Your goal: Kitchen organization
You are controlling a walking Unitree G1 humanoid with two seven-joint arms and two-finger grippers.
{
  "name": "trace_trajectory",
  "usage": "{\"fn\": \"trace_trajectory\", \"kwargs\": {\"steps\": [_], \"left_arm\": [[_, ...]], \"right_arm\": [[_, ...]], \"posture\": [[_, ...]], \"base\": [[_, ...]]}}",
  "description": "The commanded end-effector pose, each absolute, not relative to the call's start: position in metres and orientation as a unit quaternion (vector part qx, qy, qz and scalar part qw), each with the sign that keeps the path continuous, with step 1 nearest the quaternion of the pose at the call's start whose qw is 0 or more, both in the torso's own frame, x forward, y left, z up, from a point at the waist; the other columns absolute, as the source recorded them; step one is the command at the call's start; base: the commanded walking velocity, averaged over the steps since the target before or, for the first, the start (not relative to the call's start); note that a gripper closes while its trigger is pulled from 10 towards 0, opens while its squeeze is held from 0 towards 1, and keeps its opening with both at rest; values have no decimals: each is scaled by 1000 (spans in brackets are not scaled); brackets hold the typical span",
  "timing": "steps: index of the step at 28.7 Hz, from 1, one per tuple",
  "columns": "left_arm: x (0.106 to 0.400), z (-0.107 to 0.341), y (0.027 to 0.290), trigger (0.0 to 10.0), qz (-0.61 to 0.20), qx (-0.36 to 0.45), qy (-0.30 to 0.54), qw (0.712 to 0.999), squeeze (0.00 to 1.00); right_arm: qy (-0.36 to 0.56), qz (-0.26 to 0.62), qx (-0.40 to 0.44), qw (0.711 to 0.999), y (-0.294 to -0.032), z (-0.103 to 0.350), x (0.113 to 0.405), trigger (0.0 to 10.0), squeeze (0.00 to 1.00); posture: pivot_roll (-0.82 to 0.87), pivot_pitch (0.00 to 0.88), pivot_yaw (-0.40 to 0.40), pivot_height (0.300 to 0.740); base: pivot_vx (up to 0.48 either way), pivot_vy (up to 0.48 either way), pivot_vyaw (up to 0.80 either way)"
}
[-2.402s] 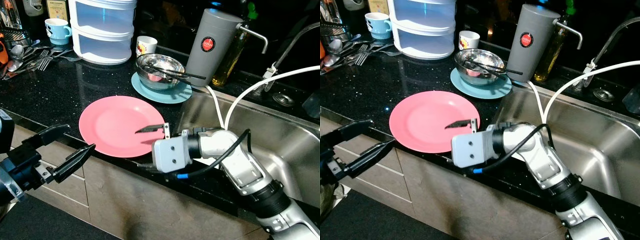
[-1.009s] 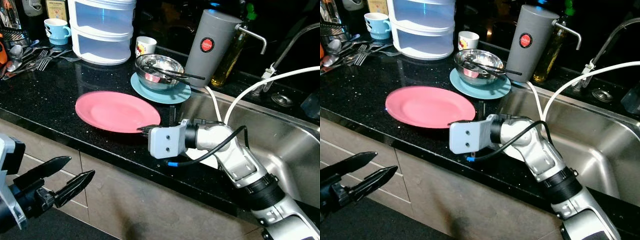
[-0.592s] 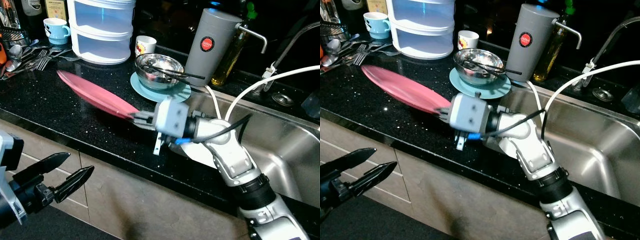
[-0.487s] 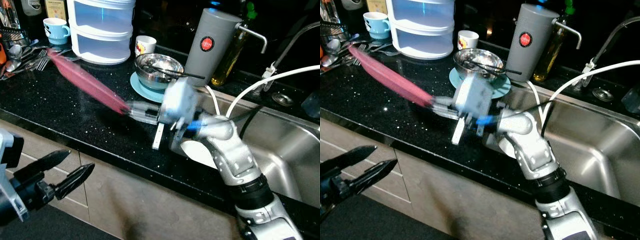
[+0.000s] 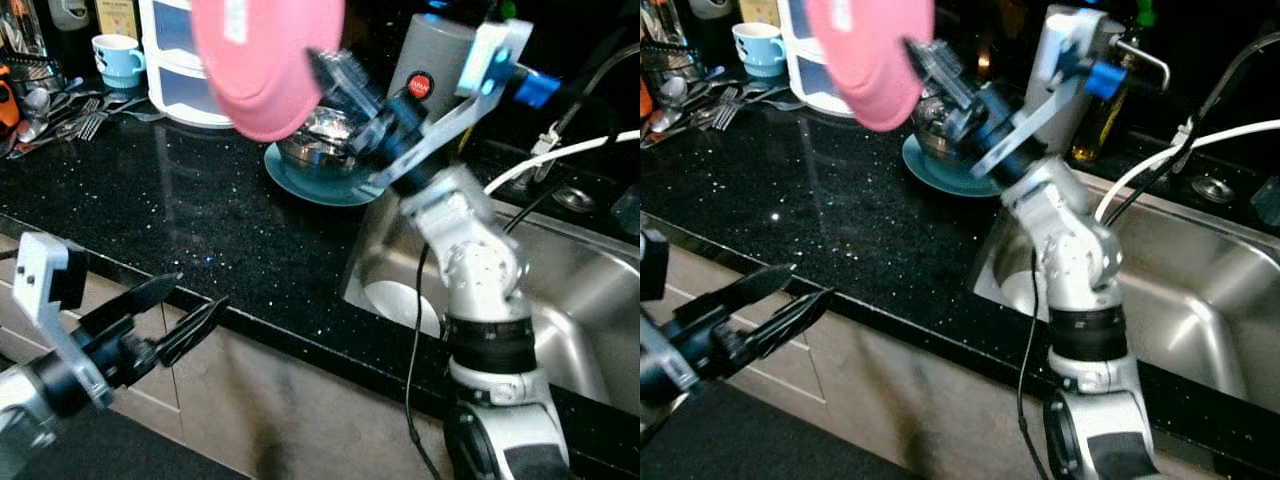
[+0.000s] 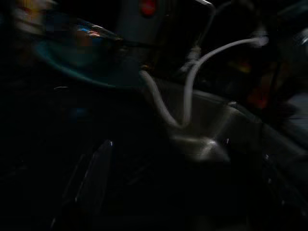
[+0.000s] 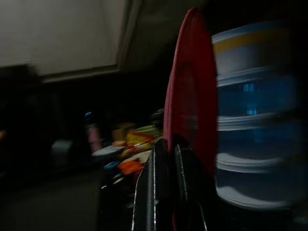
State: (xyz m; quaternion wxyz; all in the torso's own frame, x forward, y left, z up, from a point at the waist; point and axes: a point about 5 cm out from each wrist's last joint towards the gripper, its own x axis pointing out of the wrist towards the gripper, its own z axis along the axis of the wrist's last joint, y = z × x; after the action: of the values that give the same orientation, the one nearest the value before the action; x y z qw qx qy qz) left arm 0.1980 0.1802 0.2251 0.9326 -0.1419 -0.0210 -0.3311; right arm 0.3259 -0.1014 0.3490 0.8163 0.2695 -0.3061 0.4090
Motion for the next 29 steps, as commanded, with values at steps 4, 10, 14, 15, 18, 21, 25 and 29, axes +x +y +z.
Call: {"fn": "trace_trajectory", "kwargs": {"steps": [4,10,14,15,18,21,25,29], "left_arm": [[205,222,158,10000,-342,-180,-36,922,0],[212,223,141,10000,-350,-206,-49,912,0],[214,222,132,10000,-355,-207,-48,910,0],[216,222,128,10000,-355,-206,-49,911,0],[219,223,128,10000,-346,-205,-56,914,0],[230,226,138,10000,-295,-214,-75,928,0],[236,228,144,10000,-271,-214,-84,935,0],[237,231,146,10000,-266,-211,-90,936,0]], "right_arm": [[-316,384,288,818,-131,361,328,10000,0],[-333,364,314,811,-153,369,328,10000,0],[-334,364,308,813,-157,371,328,10000,0],[-328,362,270,830,-160,370,329,10000,0],[-304,348,222,859,-163,364,333,10000,0],[-227,345,125,902,-160,342,343,10000,0],[-189,350,35,917,-159,327,345,10000,0],[-136,381,-39,914,-158,312,343,10000,0]], "posture": [[181,0,-123,740],[178,0,-119,740],[176,0,-118,740],[175,0,-119,740],[171,0,-116,740],[162,0,-111,740],[161,0,-114,740],[160,0,-114,740]], "base": [[0,0,-800],[0,0,-800],[0,0,-800],[0,0,-800],[0,0,-267],[0,0,0],[0,0,0],[0,0,0]]}}
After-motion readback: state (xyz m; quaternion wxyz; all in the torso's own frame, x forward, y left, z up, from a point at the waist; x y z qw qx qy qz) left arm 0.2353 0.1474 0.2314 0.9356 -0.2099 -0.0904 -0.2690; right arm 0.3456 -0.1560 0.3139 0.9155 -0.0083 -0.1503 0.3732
